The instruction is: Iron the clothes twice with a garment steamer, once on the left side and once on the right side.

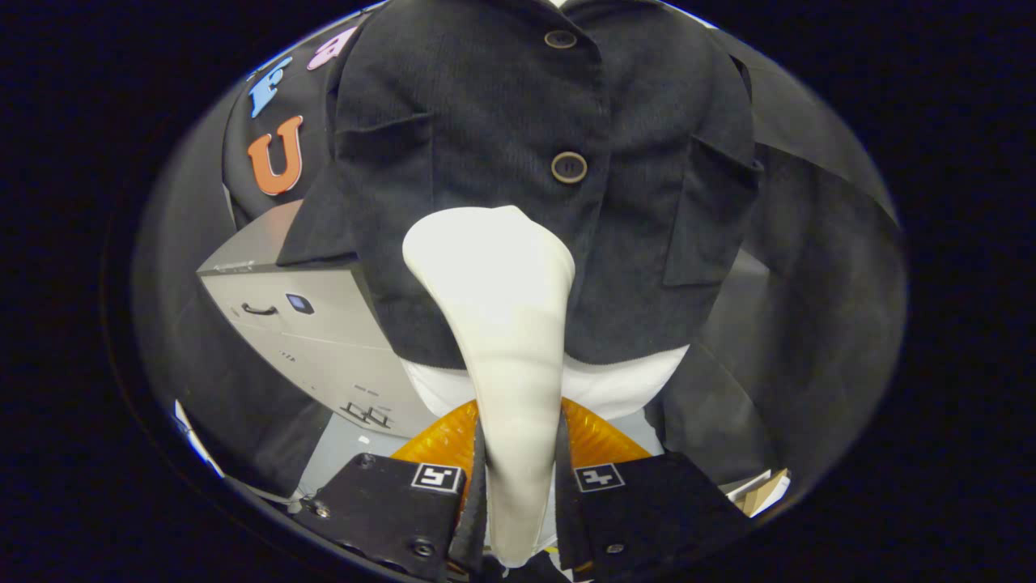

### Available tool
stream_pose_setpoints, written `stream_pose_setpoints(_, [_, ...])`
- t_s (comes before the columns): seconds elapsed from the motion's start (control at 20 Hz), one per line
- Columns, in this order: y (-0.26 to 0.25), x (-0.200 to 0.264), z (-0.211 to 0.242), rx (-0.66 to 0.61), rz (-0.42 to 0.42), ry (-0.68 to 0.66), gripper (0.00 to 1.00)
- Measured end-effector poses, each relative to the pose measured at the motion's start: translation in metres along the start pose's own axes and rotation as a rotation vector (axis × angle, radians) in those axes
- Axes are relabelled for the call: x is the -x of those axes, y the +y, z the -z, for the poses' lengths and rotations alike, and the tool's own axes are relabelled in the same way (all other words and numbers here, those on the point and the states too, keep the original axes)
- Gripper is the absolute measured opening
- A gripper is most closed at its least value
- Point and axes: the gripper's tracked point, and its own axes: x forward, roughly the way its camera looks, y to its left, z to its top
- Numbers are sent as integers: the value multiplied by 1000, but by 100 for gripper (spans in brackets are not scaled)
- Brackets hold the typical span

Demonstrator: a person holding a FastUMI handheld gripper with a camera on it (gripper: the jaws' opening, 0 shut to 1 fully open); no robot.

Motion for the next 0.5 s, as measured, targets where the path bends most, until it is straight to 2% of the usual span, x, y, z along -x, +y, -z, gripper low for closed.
stream_pose_setpoints(0.5, [2,-21,24,29,50,51,37])
